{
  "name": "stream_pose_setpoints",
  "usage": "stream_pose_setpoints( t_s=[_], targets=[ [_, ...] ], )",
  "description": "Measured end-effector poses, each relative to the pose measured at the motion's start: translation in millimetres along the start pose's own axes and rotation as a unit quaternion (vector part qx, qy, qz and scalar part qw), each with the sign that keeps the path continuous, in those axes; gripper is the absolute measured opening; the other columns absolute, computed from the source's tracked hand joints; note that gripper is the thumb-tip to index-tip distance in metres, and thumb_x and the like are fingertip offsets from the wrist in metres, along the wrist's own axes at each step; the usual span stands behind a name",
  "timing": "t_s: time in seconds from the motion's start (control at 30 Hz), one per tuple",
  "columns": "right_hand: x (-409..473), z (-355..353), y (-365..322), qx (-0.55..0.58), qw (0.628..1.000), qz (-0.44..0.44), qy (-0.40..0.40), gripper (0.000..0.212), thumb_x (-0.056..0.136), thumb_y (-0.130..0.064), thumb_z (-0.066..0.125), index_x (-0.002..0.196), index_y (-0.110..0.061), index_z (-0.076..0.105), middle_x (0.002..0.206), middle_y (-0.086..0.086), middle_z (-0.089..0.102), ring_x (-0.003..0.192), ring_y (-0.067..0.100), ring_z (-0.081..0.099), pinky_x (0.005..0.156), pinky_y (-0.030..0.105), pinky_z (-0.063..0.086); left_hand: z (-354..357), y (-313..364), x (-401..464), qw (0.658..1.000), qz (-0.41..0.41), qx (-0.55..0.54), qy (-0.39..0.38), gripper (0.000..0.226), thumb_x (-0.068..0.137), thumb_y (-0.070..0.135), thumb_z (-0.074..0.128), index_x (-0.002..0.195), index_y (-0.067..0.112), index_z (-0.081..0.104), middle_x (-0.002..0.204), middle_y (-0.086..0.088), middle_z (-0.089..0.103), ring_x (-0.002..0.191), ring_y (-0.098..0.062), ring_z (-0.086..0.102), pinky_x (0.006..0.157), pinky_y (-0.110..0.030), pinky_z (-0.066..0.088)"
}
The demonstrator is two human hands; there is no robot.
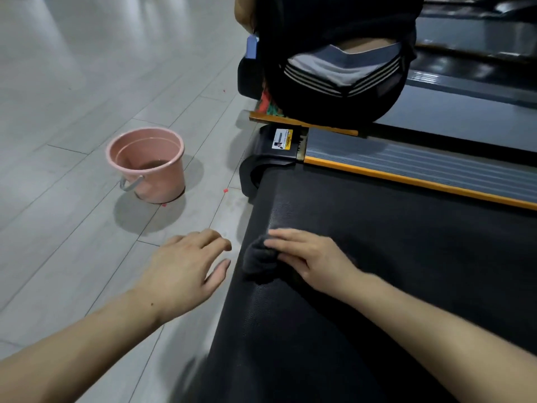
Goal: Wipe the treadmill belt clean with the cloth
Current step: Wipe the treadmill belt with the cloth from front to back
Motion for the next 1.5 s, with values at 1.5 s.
stream_pose_setpoints(
  t_s=[1.5],
  targets=[
    [-111, -41, -12, -0.046, 0.996, 0.061, 0.051, 0.032, 0.098, -0.030, 0.060, 0.130, -0.027, 0.064, 0.143, -0.007, 0.056, 0.132, 0.012, 0.052, 0.109, 0.030, 0.043, 39, 98, -31, 0.998, -0.007, -0.022, -0.057, 0.048, 0.098, 0.052, 0.030, 0.135, 0.030, 0.050, 0.147, 0.007, 0.047, 0.137, -0.018, 0.042, 0.106, -0.042, 0.042]
  ],
)
Point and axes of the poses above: each hand's wrist, its own x-axis towards the middle knuckle, its own z-axis out of the palm, y = z × x, the point moved 8 cm from there along x, towards the middle knuckle
